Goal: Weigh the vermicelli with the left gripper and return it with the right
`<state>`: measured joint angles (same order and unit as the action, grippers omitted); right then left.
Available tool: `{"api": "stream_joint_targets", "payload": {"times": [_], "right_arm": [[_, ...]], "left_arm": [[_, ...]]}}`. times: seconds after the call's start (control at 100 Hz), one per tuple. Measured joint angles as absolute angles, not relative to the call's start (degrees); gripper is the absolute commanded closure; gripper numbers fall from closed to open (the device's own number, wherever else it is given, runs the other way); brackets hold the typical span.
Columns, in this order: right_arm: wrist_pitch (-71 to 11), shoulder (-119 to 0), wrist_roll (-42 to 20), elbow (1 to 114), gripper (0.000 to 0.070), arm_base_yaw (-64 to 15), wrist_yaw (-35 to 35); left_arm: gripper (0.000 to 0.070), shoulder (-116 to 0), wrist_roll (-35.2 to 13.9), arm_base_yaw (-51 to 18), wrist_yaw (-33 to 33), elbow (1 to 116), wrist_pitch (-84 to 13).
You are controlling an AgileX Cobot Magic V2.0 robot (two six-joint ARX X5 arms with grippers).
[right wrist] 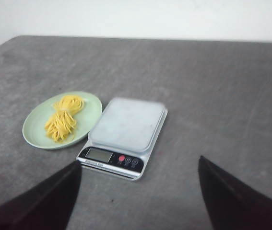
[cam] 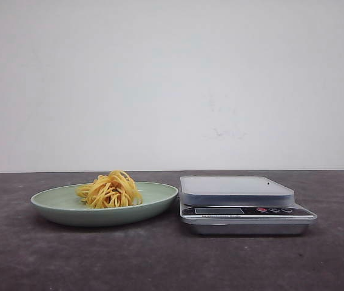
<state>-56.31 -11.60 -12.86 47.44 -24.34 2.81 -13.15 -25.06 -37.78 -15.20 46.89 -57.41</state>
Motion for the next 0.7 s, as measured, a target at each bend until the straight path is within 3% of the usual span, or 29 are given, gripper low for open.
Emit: {"api": "stream_joint_targets", "payload": {"times": [0.12, 0.17, 0.24, 0.27, 0.7], "right_arm": [[-51.0, -11.6, -15.2, 41.3, 0.0355, -24.3, 6.5], [-48.6, -11.6, -16.2, 39.2, 0.0468, -24.3, 7.6], [-45.9, -11.6, -17.4, 37.1, 0.0700, -24.3, 8.0], [-45.1, -11.6, -17.8, 36.5, 0.0696, -24.3, 8.0], [-42.1, -11.6, -18.5, 35.8, 0.0694, -24.3, 8.7]], "left_arm": [[0.0441, -13.1, -24.8, -37.8, -15.2, 46.9, -56.7], [0.0473, -13.1, -24.5, -37.8, -15.2, 46.9, -56.6], [0.0626, -13.1, -24.1, -37.8, -15.3, 46.9, -56.1], [0.0700, -13.1, -23.9, -37.8, -15.3, 46.9, -55.8], [0.0692, -13.1, -21.8, -37.8, -16.5, 46.9, -55.2]]}}
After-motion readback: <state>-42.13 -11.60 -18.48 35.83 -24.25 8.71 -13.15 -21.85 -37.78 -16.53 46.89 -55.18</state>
